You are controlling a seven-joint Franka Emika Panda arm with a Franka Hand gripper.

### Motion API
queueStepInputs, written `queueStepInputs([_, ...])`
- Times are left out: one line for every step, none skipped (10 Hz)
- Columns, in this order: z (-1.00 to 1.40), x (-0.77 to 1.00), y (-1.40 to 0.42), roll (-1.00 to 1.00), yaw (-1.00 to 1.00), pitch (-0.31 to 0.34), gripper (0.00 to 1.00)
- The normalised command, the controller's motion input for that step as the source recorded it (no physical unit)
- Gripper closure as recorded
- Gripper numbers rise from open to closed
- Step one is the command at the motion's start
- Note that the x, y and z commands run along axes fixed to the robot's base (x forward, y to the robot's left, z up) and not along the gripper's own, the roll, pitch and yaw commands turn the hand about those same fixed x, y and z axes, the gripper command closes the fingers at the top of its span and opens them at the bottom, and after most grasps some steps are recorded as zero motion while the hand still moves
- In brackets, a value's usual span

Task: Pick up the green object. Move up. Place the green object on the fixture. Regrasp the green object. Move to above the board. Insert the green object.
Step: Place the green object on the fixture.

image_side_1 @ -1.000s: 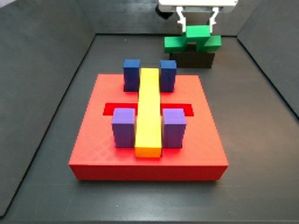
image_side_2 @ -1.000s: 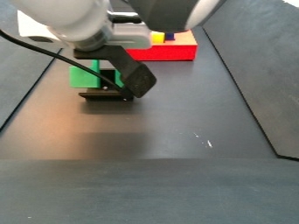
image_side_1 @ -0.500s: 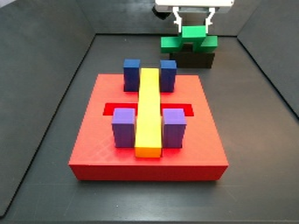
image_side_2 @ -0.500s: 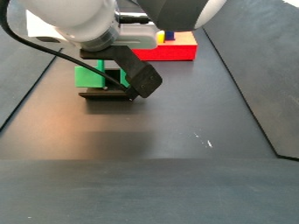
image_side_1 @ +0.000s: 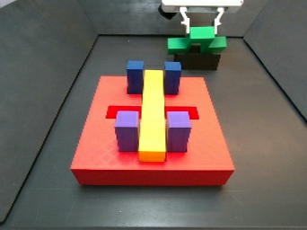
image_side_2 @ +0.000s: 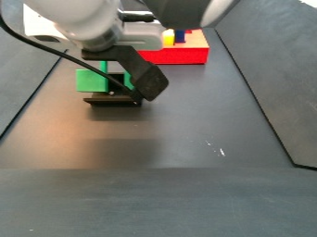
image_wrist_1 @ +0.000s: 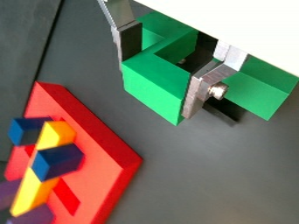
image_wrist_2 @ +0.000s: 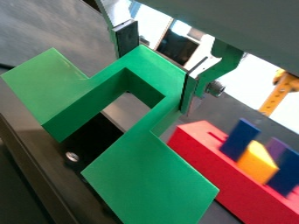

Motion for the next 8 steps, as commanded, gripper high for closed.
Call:
queueStepInputs([-0.05, 0.59, 0.00, 0.39, 0.19, 0.000, 1.00])
queueStepInputs([-0.15, 0.20, 0.00, 0.13, 0.03, 0.000, 1.00])
queueStepInputs([-0.25, -0.01, -0.04, 0.07, 0.00, 0.000, 1.00])
queueStepInputs([-0.27, -0.19, -0.06, 0.04, 0.00, 0.000, 1.00])
queueStepInputs([-0.32, -0.25, -0.04, 0.04, 0.00, 0.000, 1.00])
queueStepInputs([-0.28, -0.25, -0.03, 0.04, -0.02, 0.000, 1.00])
queueStepInputs([-0.24, -0.24, -0.01, 0.06, -0.05, 0.009, 1.00])
queueStepInputs([-0.19, -0.27, 0.00, 0.01, -0.10, 0.029, 1.00])
